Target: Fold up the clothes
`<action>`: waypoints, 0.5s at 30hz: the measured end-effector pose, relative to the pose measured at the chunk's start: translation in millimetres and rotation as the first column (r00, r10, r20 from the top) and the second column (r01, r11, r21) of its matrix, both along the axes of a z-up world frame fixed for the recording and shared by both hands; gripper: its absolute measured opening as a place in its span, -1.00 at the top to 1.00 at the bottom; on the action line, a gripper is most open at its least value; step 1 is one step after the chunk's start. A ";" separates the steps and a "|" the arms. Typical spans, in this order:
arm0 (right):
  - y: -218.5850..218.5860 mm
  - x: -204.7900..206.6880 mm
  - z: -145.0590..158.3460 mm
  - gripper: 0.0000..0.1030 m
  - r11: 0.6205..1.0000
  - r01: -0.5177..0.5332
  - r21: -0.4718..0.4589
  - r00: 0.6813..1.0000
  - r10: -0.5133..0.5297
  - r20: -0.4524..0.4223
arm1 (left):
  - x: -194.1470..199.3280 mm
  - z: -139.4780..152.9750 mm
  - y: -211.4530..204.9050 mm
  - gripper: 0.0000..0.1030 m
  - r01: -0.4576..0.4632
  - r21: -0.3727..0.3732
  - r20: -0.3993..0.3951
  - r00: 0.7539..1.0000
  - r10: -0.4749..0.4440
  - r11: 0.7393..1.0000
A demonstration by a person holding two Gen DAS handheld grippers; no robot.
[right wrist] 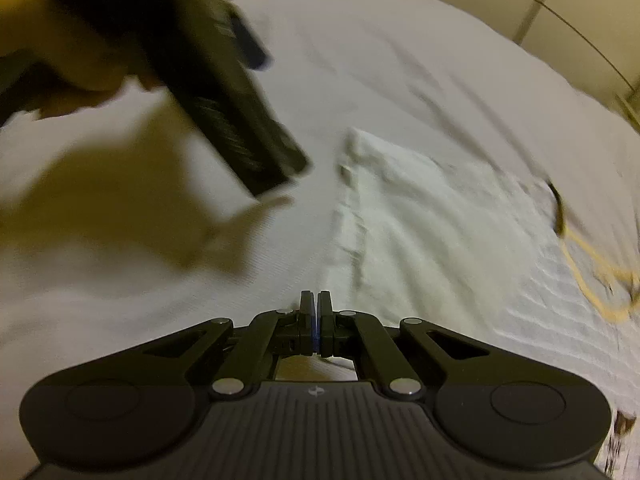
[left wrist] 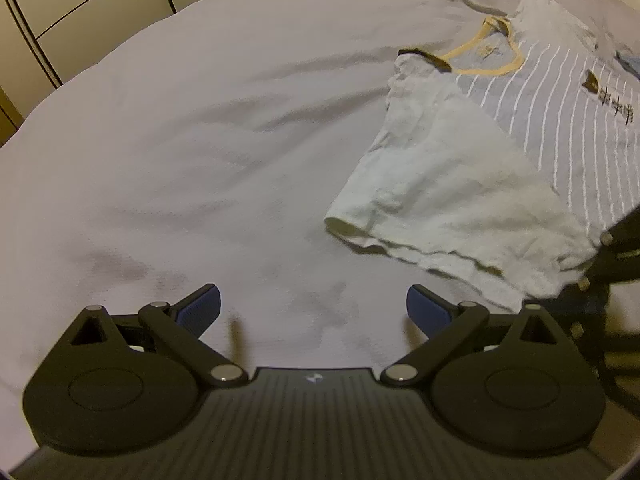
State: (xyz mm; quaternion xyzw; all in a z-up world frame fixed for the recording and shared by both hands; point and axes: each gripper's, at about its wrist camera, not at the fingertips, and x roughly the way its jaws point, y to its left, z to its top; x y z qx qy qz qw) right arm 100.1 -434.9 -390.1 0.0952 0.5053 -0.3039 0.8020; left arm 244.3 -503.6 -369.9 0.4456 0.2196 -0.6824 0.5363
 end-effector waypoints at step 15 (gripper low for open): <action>-21.8 -15.1 -24.2 0.45 0.981 0.190 0.040 0.981 -0.188 -0.047 | -10.9 -12.2 11.4 -0.91 0.087 -0.003 0.050 0.995 -0.087 0.996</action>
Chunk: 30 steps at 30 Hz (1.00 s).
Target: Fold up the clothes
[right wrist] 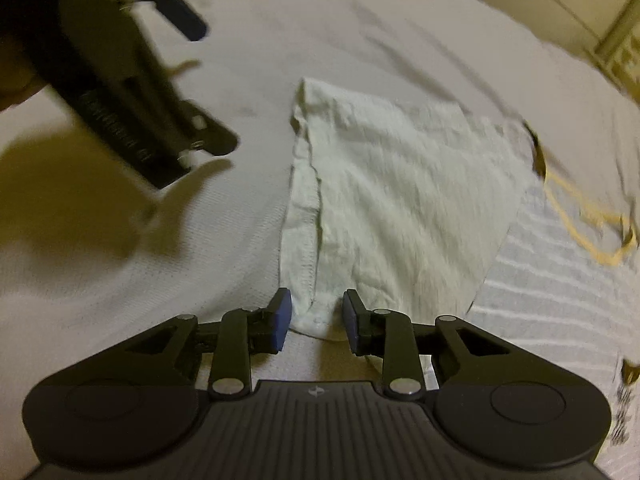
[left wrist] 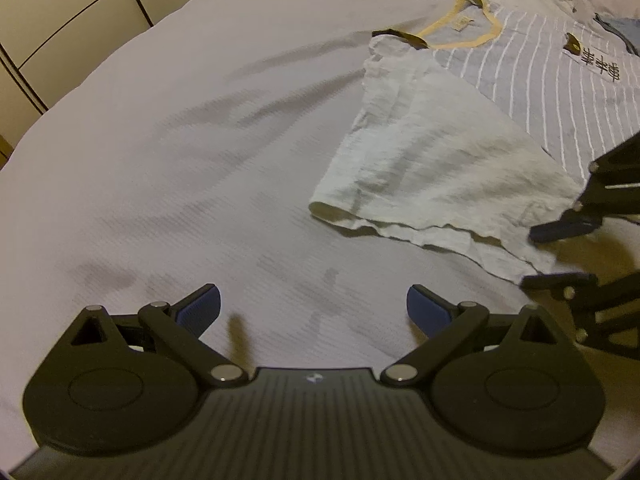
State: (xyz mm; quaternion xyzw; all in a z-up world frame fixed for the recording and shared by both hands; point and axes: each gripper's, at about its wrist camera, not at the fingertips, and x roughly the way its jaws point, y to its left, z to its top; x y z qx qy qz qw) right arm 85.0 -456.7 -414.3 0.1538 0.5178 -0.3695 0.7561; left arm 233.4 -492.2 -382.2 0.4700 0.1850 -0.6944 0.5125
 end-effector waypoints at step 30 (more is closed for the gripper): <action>21.9 3.8 8.6 0.55 0.995 -0.084 -0.051 0.996 0.083 -0.021 | 3.6 -3.0 -2.2 -0.91 0.041 -0.003 0.017 0.999 -0.041 0.999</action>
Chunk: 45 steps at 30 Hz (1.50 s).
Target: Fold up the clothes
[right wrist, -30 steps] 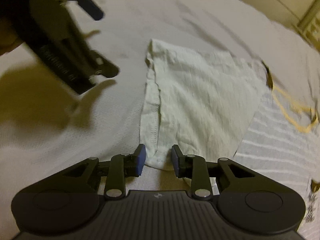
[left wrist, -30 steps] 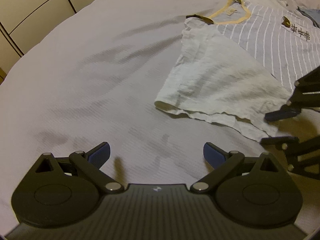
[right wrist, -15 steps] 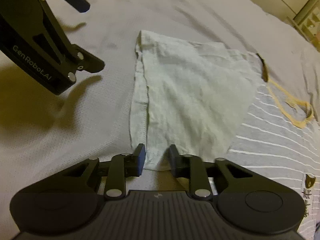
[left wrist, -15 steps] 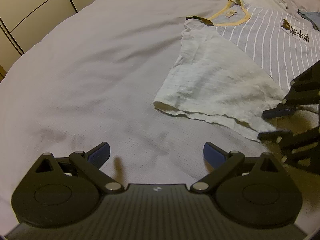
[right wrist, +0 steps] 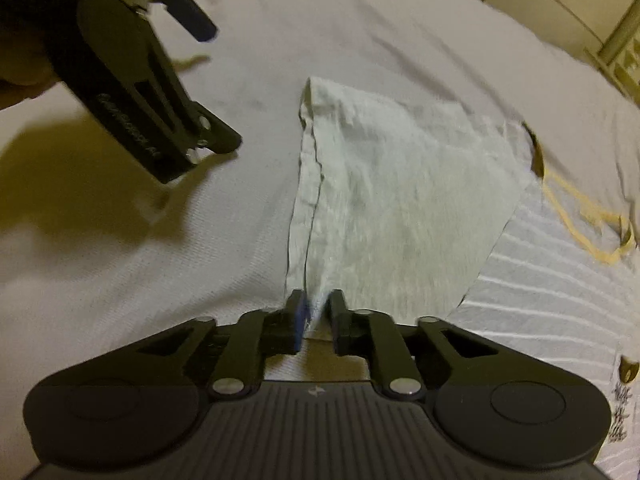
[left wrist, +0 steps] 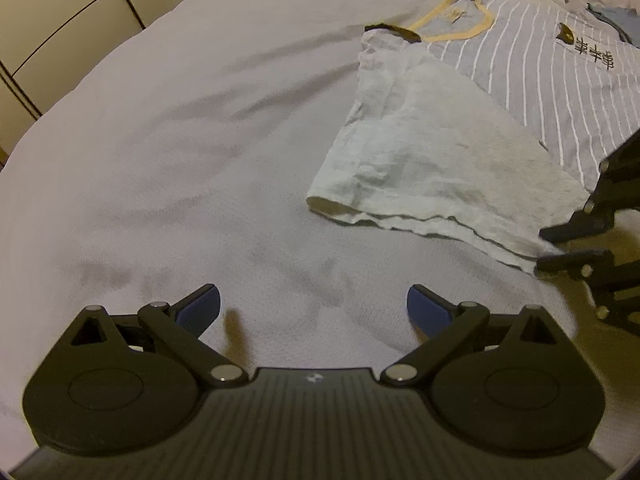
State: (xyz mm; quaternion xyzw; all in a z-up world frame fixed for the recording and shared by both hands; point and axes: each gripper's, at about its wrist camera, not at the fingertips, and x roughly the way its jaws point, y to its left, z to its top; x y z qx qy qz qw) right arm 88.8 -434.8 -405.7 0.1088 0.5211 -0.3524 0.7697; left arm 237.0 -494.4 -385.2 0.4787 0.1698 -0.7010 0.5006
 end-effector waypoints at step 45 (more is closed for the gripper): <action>-38.2 -114.4 30.0 0.64 0.876 0.423 0.233 0.789 -0.483 0.380 | -140.7 20.9 -72.7 0.59 0.651 -0.084 0.370 0.723 -0.583 0.754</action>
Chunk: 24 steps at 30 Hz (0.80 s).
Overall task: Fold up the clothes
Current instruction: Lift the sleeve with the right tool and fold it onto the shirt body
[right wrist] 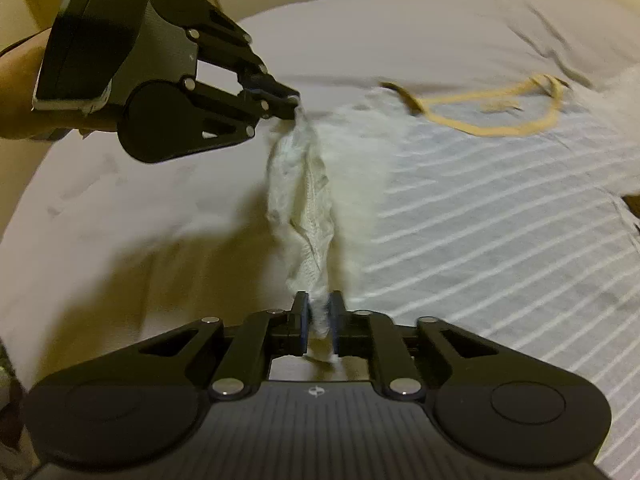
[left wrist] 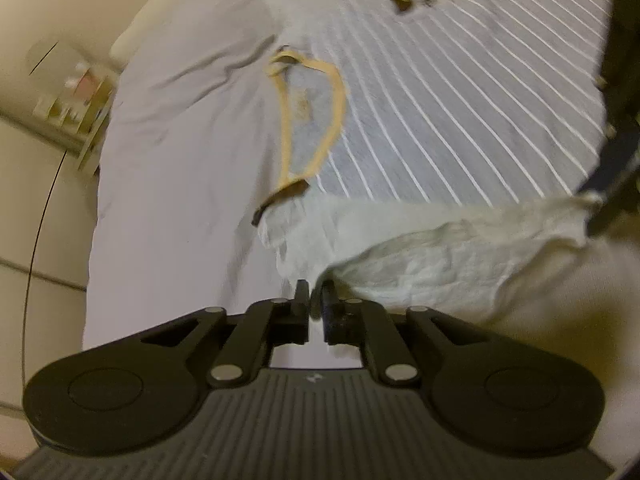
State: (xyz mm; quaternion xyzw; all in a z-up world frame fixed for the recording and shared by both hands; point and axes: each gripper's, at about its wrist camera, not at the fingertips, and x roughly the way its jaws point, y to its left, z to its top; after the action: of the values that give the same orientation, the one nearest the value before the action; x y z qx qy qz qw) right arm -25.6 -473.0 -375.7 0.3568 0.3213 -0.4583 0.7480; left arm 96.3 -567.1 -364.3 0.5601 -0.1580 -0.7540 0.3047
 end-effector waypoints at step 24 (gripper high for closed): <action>7.6 9.1 -28.5 0.62 0.979 -0.204 0.013 0.979 0.204 -0.011 | 54.9 -32.2 -47.7 0.28 -0.560 0.159 -0.217 0.783 0.582 0.813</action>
State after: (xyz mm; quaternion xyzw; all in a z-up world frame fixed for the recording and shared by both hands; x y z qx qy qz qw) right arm -16.5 -465.4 -404.2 0.3235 0.3635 -0.3794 0.7869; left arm 151.2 -614.8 -396.5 0.4920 0.0920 -0.6979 0.5122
